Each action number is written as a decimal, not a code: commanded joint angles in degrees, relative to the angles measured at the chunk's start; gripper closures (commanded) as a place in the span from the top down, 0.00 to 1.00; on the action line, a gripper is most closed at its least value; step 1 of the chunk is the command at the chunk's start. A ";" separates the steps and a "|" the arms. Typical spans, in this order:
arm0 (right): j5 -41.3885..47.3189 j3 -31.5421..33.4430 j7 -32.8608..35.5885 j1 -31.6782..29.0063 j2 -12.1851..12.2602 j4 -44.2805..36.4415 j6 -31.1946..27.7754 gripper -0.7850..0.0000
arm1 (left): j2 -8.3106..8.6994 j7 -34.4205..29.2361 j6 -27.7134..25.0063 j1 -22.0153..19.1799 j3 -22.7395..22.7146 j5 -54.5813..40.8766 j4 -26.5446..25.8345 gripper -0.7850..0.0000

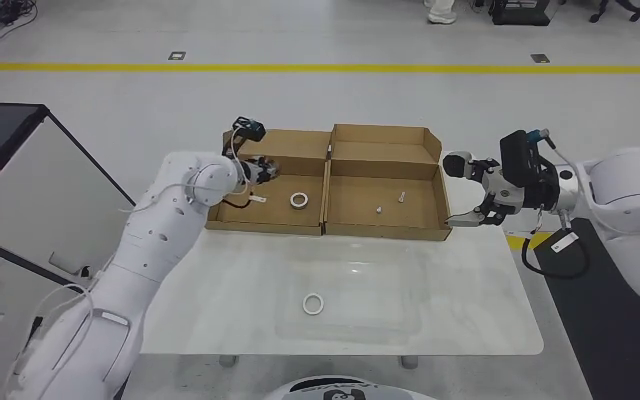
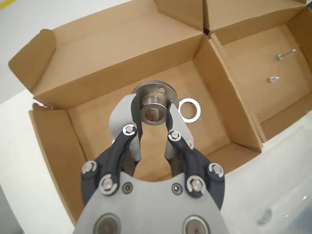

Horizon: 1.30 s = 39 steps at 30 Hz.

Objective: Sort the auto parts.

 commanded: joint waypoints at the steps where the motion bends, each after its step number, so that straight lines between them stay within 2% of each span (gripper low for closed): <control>1: 0.00 0.00 0.00 0.00 0.00 0.00 0.00 1.00 | -0.13 0.19 -0.48 0.07 0.76 1.45 1.56 0.00; 7: 0.00 0.00 0.00 0.00 0.00 0.00 0.00 1.00 | -0.67 -0.39 -1.37 0.25 2.18 2.12 3.57 0.00; 23: 0.00 0.00 0.00 0.00 0.00 0.00 0.00 1.00 | -1.22 -3.32 -2.80 2.14 4.04 4.65 1.16 0.00; 33: 0.00 0.00 0.00 0.00 0.00 0.00 0.00 1.00 | -1.73 -3.23 -2.92 2.17 4.96 6.50 2.12 0.00; 34: 0.00 0.00 0.00 0.00 0.00 0.00 0.00 1.00 | -1.80 -3.27 -3.01 2.07 5.07 6.70 2.28 0.03; 36: 0.00 0.00 0.00 0.00 0.00 0.00 0.00 1.00 | -1.93 -3.06 -2.99 1.90 5.12 6.79 2.70 0.22; 37: 0.00 0.00 0.00 0.00 0.00 0.00 0.00 1.00 | -2.00 -2.99 -3.06 1.82 5.14 6.81 2.90 0.26; 39: 0.00 0.00 0.00 0.00 0.00 0.00 0.00 1.00 | -2.10 -2.78 -3.04 1.61 5.02 6.71 3.22 0.44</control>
